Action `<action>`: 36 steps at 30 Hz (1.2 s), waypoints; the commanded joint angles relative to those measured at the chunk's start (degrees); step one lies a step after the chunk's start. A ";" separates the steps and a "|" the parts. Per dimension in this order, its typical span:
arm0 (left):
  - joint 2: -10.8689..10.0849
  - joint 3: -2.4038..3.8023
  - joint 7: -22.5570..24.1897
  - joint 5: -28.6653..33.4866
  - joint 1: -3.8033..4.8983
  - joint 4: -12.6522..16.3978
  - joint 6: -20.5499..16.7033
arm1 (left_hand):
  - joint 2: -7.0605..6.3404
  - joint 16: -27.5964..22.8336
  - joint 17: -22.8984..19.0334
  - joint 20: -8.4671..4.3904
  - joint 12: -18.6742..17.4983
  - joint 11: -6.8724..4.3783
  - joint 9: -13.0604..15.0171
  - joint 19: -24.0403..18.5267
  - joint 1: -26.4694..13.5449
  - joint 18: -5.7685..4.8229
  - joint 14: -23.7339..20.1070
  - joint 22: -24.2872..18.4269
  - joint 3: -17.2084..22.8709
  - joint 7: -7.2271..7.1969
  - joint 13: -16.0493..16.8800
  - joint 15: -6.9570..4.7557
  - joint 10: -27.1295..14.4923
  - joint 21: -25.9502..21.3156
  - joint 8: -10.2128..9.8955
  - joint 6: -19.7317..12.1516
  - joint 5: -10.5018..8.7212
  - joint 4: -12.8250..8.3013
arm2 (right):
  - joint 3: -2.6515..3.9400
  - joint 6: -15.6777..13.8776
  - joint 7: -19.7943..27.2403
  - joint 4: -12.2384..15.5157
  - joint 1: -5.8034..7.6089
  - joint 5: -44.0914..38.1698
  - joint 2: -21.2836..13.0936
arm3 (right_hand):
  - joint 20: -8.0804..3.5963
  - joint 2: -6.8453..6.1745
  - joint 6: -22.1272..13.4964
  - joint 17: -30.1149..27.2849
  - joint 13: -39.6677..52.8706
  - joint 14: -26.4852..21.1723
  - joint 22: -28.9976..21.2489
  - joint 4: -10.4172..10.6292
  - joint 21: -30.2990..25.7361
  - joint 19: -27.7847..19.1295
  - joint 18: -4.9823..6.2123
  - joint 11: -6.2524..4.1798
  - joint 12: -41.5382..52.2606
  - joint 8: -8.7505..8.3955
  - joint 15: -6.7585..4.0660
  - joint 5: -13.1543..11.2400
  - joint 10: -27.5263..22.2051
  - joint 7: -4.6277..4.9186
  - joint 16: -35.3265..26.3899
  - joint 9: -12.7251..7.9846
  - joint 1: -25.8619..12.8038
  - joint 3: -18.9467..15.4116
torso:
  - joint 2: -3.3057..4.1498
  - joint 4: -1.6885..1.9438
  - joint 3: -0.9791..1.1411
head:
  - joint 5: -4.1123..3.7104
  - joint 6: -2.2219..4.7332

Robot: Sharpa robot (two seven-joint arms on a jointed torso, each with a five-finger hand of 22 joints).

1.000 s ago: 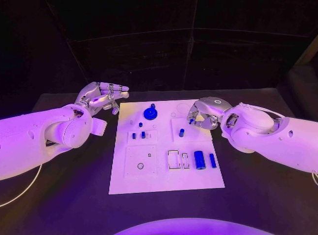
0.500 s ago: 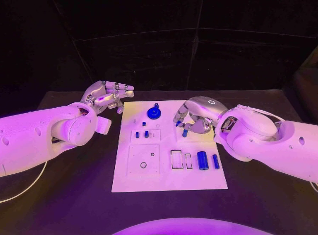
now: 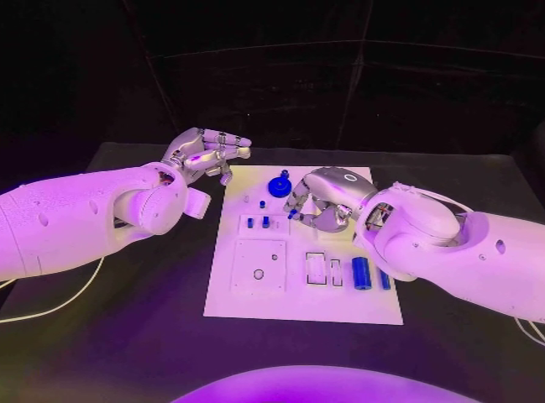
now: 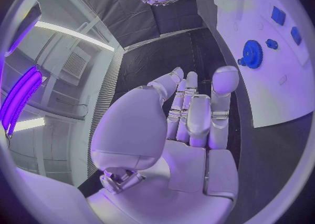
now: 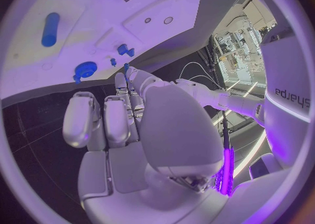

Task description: Assemble the parts on the task board

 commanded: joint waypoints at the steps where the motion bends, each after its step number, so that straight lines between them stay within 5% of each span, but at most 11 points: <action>1: 0.16 0.04 0.22 0.21 0.07 0.04 0.74 | -0.05 -0.31 -0.08 -0.06 0.28 0.05 -0.07 -0.43 -0.48 0.86 -0.30 -0.06 -0.35 0.18 0.06 0.07 -0.39 -0.29 0.05 -0.39 0.12 -0.13 | -0.55 1.79 0.85 -1.07 -0.47 -1.52 1.53 | 0.04 -0.05 0.15 0.04 0.01 2.18 -0.03 -0.08 0.35 0.25 0.51 -0.07 -0.37 -0.25 -0.29 0.21 0.42 0.13 0.41 0.08 -0.43 0.44 | -0.08 0.04 0.06 | 0.98 -0.50; 5: 0.35 0.04 0.15 0.21 0.07 0.04 0.85 | -0.06 -0.32 -0.15 -0.03 0.36 0.05 -0.08 -0.46 -0.51 0.88 -0.33 -0.15 -0.46 0.17 0.10 0.08 -0.47 -0.41 0.07 -0.44 0.12 -0.09 | -0.97 2.59 0.84 -2.08 -1.32 -2.46 3.09 | 0.05 -0.04 0.12 0.03 0.00 2.18 -0.05 -0.10 0.33 0.24 0.51 -0.06 -0.42 -0.29 -0.27 0.21 0.41 0.15 0.41 0.07 -0.49 0.49 | -0.08 0.09 -0.08 | 1.55 -0.77; 9: 0.55 0.04 0.06 0.21 0.07 -0.01 0.94 | -0.06 -0.32 -0.15 -0.03 0.36 0.05 -0.08 -0.46 -0.51 0.88 -0.33 -0.15 -0.46 0.17 0.10 0.08 -0.47 -0.41 0.07 -0.44 0.12 -0.09 | -1.23 3.74 0.77 -3.01 -1.99 -3.24 4.54 | 0.05 -0.04 0.09 0.07 -0.01 2.19 -0.02 -0.12 0.35 0.25 0.51 -0.05 -0.47 -0.31 -0.27 0.22 0.40 0.16 0.45 0.07 -0.54 0.53 | -0.09 0.03 0.06 | 2.12 -1.18; 17: 0.75 0.04 -0.03 0.21 0.08 -0.06 1.00 | -0.06 -0.32 -0.15 -0.03 0.36 0.05 -0.08 -0.46 -0.51 0.88 -0.33 -0.15 -0.46 0.17 0.10 0.08 -0.47 -0.41 0.07 -0.44 0.12 -0.09 | -2.68 5.29 0.78 -3.73 -2.53 -3.72 5.81 | 0.06 -0.06 0.04 0.05 -0.02 2.18 -0.02 -0.15 0.35 0.24 0.51 -0.02 -0.54 -0.36 -0.25 0.22 0.38 0.18 0.44 0.06 -0.65 0.58 | -0.12 -0.02 0.00 | 2.67 -1.70; 36: 0.94 0.04 -0.38 0.21 0.08 -0.25 1.05 | -0.03 -0.33 -0.27 0.02 0.52 0.11 -0.13 -0.49 -0.67 0.91 -0.39 -0.26 -0.73 0.23 0.19 0.12 -0.73 -0.58 0.08 -0.64 0.12 0.06 | -3.20 5.99 0.69 -3.68 -3.06 -4.28 6.12 | 0.07 -0.07 -0.01 0.12 -0.04 2.19 -0.05 -0.20 0.33 0.22 0.51 0.01 -0.64 -0.42 -0.23 0.23 0.36 0.21 0.50 0.06 -0.81 0.65 | -0.14 -0.01 0.04 | 3.21 -2.29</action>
